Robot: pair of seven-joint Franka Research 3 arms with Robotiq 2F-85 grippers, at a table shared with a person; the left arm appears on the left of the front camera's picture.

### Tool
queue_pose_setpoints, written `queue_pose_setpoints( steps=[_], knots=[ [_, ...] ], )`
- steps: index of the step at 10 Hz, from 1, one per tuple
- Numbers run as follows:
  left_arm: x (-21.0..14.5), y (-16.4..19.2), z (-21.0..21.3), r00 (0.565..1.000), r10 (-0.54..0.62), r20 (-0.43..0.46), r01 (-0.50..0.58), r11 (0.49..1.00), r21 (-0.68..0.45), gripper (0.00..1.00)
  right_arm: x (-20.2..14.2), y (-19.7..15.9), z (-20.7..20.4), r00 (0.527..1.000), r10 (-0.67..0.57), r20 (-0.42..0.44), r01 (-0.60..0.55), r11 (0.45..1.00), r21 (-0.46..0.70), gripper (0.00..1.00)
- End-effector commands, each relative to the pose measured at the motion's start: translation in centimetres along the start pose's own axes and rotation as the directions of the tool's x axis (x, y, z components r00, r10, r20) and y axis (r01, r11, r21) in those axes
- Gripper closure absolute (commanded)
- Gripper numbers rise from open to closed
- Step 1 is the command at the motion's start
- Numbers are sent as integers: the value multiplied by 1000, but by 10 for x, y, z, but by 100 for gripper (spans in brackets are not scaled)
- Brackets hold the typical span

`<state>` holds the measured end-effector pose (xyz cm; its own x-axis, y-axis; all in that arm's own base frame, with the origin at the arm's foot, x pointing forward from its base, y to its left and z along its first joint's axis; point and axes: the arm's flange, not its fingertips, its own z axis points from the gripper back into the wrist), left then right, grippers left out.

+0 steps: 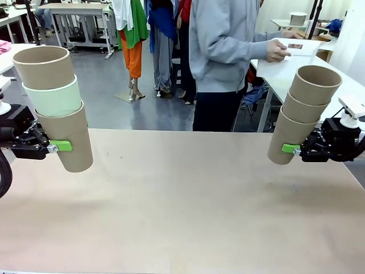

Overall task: Stack the cups and store them in the basket.
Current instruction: Place the stack of Reusable plastic cups into the Pantry Basket.

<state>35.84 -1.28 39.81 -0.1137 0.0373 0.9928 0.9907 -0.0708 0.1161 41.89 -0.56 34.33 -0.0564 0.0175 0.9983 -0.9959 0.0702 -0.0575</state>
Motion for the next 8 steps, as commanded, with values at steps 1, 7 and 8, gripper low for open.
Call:
queue_pose_setpoints(
  steps=[1,7,8],
  knots=[
    [5,-1,-1,1000,8,3,-8,1000,-3,14,4,0,-1,1000,9,2,-9,1000,2,16],
    [5,-1,-1,1000,8,3,-8,1000,-3,14,4,0,-1,1000,9,2,-9,1000,2,16],
    [5,-1,-1,1000,8,3,-8,1000,-3,14,4,0,-1,1000,9,2,-9,1000,2,16]
  ],
)
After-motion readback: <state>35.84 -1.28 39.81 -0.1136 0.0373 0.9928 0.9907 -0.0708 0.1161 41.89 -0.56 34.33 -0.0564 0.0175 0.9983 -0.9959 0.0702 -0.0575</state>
